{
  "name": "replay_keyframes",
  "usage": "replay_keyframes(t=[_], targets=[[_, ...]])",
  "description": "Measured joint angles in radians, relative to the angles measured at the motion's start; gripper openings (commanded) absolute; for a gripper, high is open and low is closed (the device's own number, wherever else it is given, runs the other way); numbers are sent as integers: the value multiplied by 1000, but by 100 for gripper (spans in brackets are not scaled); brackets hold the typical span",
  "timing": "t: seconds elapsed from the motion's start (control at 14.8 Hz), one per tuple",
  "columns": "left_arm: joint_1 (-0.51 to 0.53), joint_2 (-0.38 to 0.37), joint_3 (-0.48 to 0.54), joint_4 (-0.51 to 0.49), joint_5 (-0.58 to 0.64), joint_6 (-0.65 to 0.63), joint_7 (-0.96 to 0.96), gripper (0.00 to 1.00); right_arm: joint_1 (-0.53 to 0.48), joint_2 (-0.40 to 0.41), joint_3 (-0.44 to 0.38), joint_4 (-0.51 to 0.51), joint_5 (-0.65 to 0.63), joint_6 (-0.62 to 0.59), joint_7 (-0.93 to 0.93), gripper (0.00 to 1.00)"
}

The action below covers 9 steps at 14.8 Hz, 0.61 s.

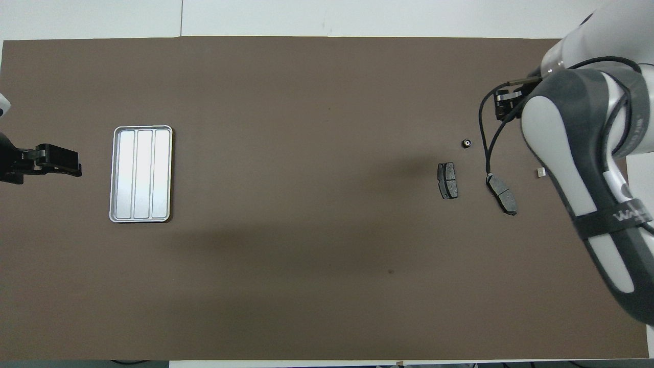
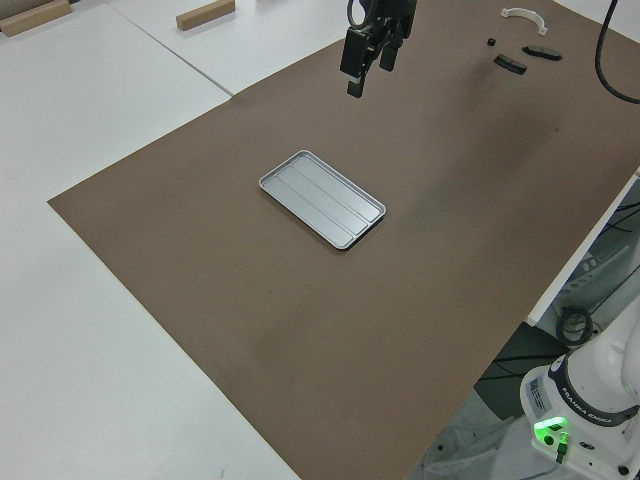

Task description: Pick bearing gear from pile to tray

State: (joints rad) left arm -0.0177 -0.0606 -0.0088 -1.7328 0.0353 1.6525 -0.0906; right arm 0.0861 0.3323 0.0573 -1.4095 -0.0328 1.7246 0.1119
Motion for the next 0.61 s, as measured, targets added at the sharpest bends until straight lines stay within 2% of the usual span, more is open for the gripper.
replay_keyframes(t=[0.34, 0.47, 0.61], targets=[[-1, -10, -1, -22, 0, 26, -10, 100, 329, 33, 4, 61, -3, -2, 438, 0], [-1, -11, -2, -32, 0, 40, -26, 100, 410, 65, 3, 63, -4, 50, 518, 0], [-1, -15, -2, -45, 0, 52, -65, 100, 441, 115, 2, 63, -5, 124, 534, 0]])
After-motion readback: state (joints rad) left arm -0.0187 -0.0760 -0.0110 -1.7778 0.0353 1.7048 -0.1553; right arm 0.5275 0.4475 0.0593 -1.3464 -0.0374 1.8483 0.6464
